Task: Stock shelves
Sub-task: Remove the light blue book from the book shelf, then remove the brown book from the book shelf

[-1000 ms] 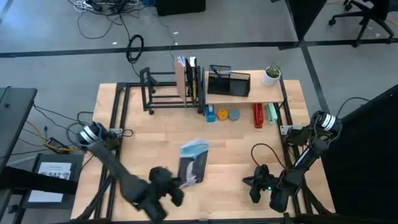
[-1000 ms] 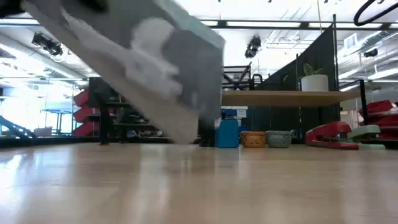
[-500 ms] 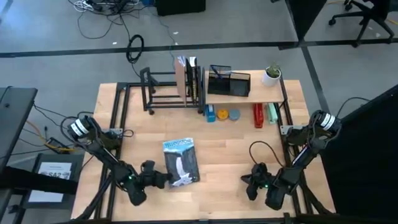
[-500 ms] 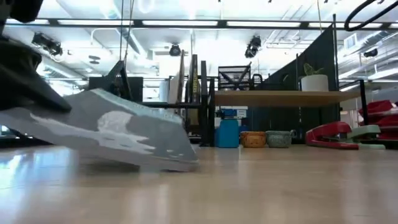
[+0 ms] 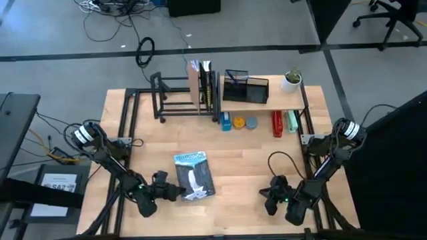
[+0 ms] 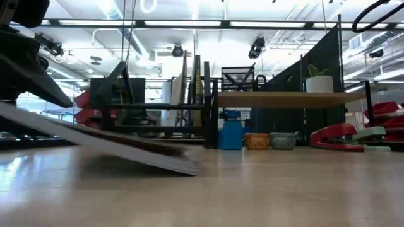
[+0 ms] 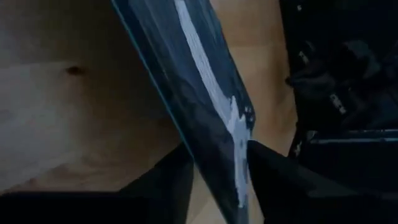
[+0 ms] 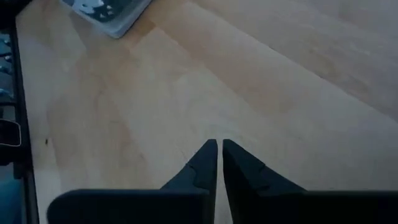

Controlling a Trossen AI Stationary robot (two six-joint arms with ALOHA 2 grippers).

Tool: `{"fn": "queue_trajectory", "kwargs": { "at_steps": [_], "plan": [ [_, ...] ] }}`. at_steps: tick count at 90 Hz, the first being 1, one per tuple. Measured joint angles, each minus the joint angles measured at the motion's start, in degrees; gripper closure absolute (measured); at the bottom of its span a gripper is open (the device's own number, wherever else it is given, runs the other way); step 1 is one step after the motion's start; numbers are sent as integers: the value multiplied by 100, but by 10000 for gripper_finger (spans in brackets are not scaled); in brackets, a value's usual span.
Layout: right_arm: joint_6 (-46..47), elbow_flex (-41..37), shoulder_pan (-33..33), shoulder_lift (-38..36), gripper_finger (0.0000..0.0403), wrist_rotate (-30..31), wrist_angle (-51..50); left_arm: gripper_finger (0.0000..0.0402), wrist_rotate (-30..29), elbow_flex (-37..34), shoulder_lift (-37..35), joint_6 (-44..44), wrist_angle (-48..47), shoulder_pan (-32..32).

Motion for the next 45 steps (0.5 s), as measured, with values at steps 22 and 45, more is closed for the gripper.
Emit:
{"fn": "queue_trajectory", "kwargs": {
  "at_steps": [22,45],
  "plan": [
    [-4,0,1,0,403,-33,-12,235,1717,-62,-925,-329,-1434,-281],
    [-6,0,1,0,403,107,-7,240,1218,193,-1915,-284,-2391,-82]
  ]
}}
